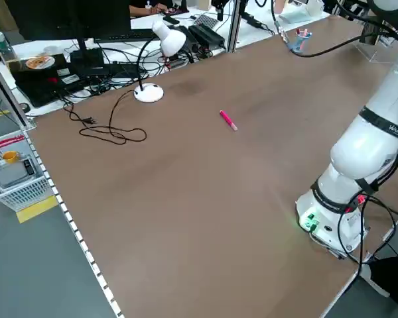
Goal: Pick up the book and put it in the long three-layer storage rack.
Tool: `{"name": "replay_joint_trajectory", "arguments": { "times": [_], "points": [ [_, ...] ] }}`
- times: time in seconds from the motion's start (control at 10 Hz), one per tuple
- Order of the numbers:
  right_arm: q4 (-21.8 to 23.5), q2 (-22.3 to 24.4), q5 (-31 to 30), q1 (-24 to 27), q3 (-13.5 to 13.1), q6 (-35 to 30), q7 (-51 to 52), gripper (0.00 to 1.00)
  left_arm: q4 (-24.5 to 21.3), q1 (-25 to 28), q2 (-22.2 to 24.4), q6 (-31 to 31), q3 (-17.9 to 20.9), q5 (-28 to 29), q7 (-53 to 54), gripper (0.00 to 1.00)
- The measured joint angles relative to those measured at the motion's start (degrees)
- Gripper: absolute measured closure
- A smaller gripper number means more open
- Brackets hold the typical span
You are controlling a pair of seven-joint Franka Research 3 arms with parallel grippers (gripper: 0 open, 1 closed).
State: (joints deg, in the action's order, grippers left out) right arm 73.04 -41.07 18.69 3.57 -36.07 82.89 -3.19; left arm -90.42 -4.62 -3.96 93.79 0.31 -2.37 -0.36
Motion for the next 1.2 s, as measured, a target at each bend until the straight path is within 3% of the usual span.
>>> {"name": "replay_joint_trajectory", "arguments": {
  "times": [1.2],
  "points": [
    [-1.3,-1.9,0.5,0.9,0.0,3.3,-0.3,0.82,0.0,0.0,0.0,0.0,0.0,0.0,0.0,0.00]
  ]
}}
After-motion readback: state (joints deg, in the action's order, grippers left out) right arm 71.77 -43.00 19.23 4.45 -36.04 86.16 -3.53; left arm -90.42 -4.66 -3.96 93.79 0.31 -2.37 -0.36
